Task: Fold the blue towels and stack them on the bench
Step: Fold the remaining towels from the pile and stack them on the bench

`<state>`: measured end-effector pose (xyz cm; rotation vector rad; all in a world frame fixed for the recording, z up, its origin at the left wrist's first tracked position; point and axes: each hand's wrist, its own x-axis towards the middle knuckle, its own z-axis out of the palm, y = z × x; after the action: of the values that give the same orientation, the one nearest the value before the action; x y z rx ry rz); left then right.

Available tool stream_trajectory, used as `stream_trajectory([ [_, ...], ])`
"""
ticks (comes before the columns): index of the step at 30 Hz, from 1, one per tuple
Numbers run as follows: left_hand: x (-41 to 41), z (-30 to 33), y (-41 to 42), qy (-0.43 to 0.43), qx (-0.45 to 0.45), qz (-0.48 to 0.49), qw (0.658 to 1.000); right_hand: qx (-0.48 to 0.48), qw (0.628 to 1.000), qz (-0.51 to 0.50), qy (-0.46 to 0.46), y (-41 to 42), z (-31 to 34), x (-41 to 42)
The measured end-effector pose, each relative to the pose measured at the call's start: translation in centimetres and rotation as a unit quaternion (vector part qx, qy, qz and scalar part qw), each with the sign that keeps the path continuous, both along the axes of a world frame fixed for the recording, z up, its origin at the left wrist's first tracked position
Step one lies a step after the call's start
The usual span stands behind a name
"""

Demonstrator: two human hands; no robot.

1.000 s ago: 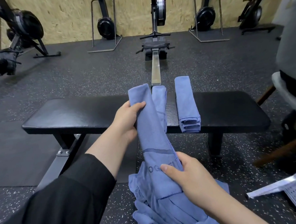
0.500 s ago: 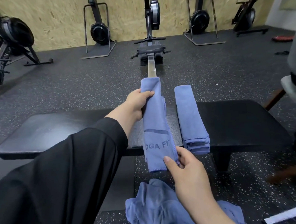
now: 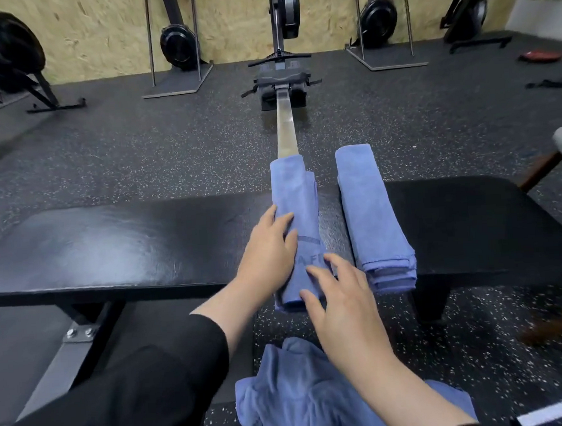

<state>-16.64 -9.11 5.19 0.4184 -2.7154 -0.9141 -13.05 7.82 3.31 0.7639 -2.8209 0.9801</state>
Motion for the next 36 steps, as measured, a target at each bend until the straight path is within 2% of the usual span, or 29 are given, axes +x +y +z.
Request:
stream_trajectory([
  [3,1.8,-0.4,0.4,0.005,-0.011,0.002,1.000,-0.018,0.999,0.028,0.008,0.3,0.0,-0.1],
  [6,3.8,-0.1,0.9,0.019,-0.054,0.000,0.998,-0.095,0.994,0.038,0.025,1.8,0.9,0.6],
  [9,6.6,0.2,2.5,0.120,-0.145,-0.024,0.982,-0.158,0.987,0.030,0.018,4.2,0.8,2.0],
  [11,8.8,0.3,4.2,0.197,-0.191,-0.053,0.960,-0.145,0.989,0.022,0.000,6.2,-0.4,2.9],
  [12,9.9,0.2,5.2,0.207,-0.202,-0.067,0.955,-0.125,0.992,0.016,-0.015,7.3,-1.2,3.3],
  [14,11.8,-1.0,6.9,0.168,-0.217,-0.101,0.956,-0.075,0.995,0.000,-0.062,9.7,-3.6,4.0],
  [17,14.4,-4.6,8.7,0.013,-0.249,-0.158,0.955,0.012,0.987,-0.026,-0.155,13.5,-7.5,5.4],
  [20,16.1,-9.0,8.8,-0.123,-0.278,-0.174,0.937,0.115,0.965,-0.037,-0.231,16.6,-11.2,6.6],
  [24,17.0,-12.6,8.6,-0.281,-0.239,-0.162,0.915,0.200,0.936,-0.020,-0.288,18.4,-14.9,7.3],
  [30,15.4,-15.2,10.3,-0.365,-0.191,-0.189,0.892,0.229,0.912,0.000,-0.340,17.4,-20.1,6.1],
  [36,13.5,-16.4,12.1,-0.401,-0.151,-0.216,0.878,0.248,0.893,-0.015,-0.375,14.5,-24.1,4.8],
])
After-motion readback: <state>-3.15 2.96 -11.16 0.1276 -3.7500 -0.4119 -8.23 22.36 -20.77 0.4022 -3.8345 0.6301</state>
